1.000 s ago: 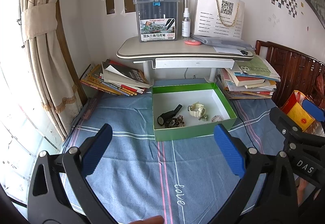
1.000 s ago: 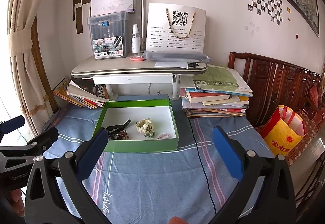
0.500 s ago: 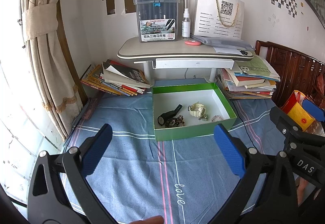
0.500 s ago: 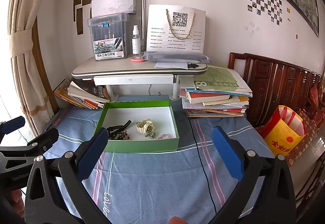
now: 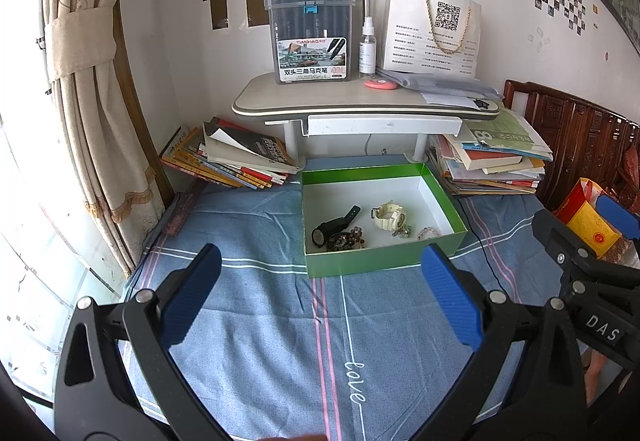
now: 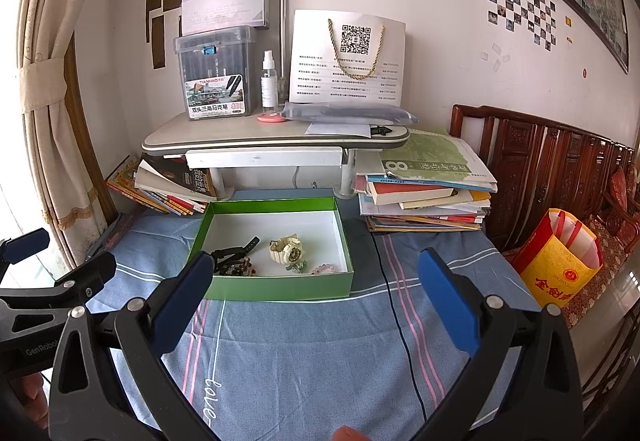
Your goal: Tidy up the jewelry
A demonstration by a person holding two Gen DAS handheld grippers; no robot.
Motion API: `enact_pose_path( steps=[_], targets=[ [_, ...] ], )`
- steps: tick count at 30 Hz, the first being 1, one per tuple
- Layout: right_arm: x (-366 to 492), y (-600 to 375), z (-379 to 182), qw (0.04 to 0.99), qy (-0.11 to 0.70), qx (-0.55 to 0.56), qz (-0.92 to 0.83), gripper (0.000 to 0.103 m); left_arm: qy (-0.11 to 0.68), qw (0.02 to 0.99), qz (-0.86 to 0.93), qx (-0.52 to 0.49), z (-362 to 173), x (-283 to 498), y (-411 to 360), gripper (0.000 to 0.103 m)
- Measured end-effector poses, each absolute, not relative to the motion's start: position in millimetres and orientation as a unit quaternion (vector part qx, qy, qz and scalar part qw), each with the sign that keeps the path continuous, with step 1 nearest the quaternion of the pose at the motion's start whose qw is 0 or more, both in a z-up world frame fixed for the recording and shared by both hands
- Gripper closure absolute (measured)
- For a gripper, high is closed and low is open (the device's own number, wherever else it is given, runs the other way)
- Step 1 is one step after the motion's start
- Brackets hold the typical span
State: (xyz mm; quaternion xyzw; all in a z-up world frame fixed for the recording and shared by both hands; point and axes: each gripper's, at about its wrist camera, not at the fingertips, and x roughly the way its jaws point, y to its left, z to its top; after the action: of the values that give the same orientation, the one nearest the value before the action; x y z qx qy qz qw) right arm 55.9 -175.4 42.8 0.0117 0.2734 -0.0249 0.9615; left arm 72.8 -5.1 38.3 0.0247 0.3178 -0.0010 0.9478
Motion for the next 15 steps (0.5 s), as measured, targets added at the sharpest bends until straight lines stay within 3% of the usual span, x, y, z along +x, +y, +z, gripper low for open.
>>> enact_pose_path(
  steps=[15],
  targets=[
    [55.4,-173.2,42.7,0.961,0.275,0.014,-0.026,0.003,0.327,0.945,-0.004,0.024,36.5,74.6,-2.9,0.004]
  ],
)
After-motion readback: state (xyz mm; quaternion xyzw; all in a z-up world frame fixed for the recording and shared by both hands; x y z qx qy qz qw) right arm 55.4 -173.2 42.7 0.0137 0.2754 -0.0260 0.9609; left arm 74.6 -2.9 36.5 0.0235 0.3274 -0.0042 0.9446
